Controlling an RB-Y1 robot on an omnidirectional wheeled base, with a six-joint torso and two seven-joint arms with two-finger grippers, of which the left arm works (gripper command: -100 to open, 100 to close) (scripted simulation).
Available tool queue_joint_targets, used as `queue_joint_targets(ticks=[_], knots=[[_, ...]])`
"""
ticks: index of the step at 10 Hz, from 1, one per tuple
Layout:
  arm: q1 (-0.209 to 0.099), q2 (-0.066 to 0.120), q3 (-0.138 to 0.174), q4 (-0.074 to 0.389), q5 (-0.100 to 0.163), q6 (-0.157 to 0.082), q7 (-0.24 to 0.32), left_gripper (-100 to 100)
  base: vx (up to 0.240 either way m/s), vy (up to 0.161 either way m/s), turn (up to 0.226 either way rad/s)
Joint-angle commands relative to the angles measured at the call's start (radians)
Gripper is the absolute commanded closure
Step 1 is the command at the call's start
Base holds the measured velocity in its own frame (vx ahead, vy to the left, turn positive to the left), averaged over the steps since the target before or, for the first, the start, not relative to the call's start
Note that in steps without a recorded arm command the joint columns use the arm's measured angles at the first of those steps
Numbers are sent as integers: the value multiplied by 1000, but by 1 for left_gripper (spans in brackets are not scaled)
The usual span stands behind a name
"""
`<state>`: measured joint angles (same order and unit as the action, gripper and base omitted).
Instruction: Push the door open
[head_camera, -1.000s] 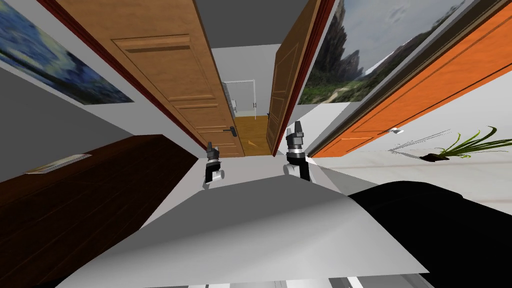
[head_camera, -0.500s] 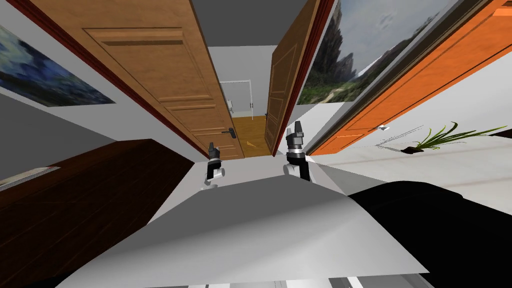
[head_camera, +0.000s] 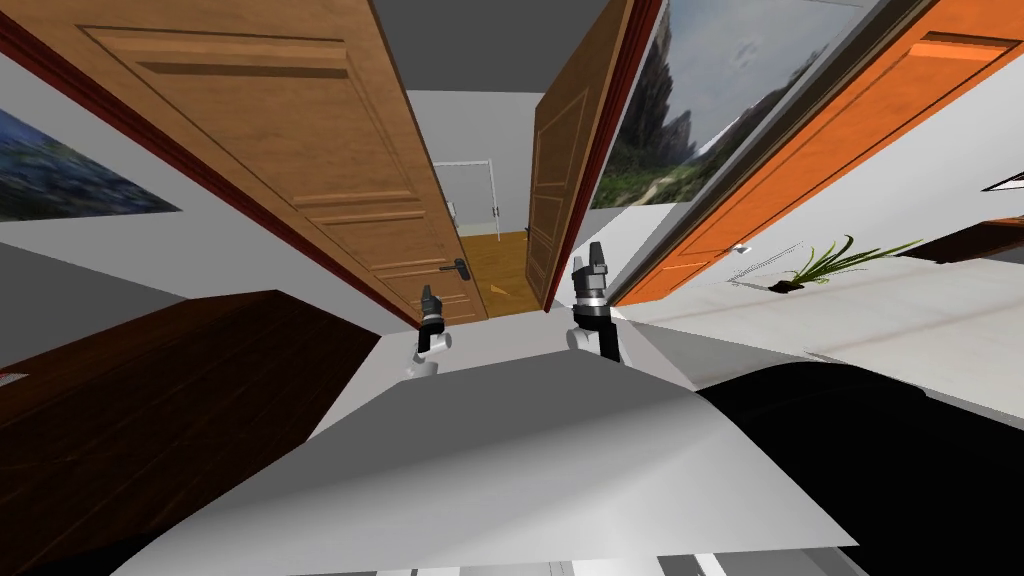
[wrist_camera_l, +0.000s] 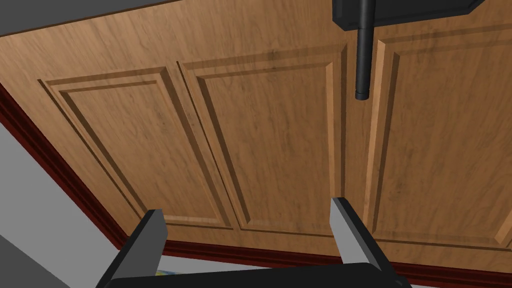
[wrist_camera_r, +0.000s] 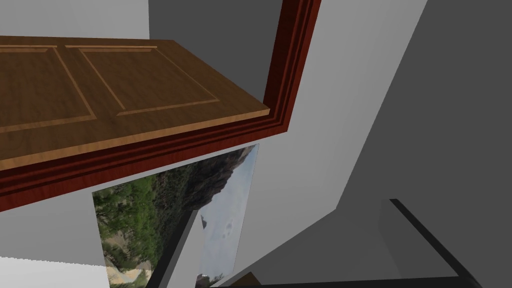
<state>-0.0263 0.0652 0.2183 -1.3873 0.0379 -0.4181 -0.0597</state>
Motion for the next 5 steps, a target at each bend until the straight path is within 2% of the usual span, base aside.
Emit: queue_joint_targets(ticks=[1,2,5], knots=[[-30,0,14,49,-1,3,-5,-100,58,119,-126],[-30,0,14,49,-1,3,-5,-100,33,78,-36],[-79,-6,36,124,-3,12,-16,-100,44,92,-106]])
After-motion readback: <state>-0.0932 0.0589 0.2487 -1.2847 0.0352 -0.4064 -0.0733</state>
